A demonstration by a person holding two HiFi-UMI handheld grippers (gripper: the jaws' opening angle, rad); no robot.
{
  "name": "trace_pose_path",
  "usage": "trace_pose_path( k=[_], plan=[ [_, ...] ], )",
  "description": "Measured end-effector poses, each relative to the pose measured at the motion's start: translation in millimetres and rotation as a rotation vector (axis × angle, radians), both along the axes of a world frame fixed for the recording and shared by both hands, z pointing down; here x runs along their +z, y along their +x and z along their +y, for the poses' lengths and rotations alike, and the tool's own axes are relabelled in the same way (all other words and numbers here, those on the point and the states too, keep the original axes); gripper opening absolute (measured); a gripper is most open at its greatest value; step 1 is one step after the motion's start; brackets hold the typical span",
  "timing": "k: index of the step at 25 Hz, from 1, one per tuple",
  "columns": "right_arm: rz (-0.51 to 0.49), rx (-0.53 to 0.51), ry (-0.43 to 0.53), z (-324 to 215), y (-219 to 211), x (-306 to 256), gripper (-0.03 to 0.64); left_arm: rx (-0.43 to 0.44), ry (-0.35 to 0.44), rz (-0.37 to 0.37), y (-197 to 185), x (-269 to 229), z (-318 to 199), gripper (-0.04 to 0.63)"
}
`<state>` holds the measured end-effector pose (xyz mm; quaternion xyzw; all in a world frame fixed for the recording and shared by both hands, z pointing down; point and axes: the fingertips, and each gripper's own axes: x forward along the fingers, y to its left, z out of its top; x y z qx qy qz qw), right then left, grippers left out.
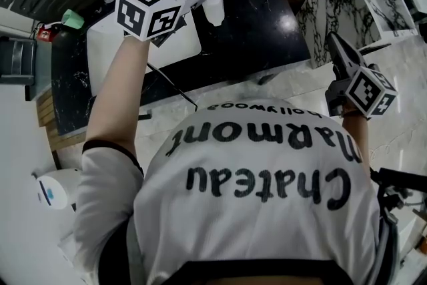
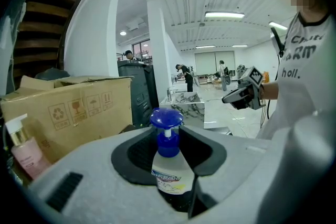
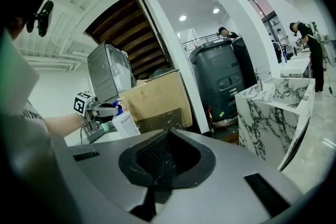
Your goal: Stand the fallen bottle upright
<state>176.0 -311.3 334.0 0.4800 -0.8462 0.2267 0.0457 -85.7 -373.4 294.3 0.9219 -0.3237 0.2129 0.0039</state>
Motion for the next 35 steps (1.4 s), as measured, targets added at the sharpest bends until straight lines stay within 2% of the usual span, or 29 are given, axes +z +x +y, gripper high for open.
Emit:
trace_pose_path(
  k=[9,19,29,35],
  plan=[
    [-0.005,0.047,0.009,14.3,-2.9,1.3,0.014,-0.016,0.028,-0.026,0.5,3.9,-8.6,0.138],
    [-0.002,0.088,0.002,30.2,0.2,8.2,0.014,-0.037,0.039,-0.012,2.7,4.4,-9.5,0.138],
    [0.010,0.105,0.002,44.7,6.9,6.7,0.014,-0.107,0.056,-0.019,-4.8,8.2,-10.1,0.138],
    [0.012,0.101,-0.001,51.2,7.3,7.3,0.014,-0.140,0.055,0.005,-7.1,8.7,-8.4,0.138]
  ],
)
